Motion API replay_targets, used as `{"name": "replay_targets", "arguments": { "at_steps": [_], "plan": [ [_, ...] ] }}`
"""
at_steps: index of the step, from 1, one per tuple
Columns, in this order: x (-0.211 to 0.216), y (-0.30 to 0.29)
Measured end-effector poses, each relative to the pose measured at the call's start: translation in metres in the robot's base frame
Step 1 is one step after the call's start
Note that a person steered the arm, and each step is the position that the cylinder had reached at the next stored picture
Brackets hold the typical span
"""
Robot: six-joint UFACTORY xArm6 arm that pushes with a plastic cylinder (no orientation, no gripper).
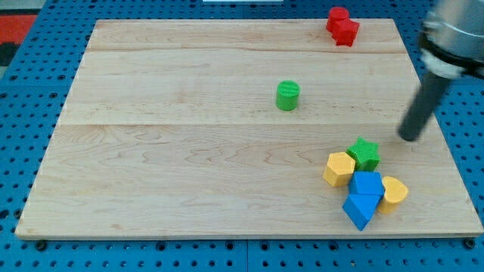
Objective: Place the green star to the bottom of the green circle
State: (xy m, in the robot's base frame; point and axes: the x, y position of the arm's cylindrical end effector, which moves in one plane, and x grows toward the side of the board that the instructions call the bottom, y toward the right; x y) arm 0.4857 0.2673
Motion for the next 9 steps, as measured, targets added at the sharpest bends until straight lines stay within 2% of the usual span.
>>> {"name": "replay_targets", "arguments": {
  "at_steps": [1,3,6,9],
  "plan": [
    [0.049,-0.018],
    [0.027,-0.116],
    [0.038,-0.147],
    [-0.009,-0.178]
  ]
}}
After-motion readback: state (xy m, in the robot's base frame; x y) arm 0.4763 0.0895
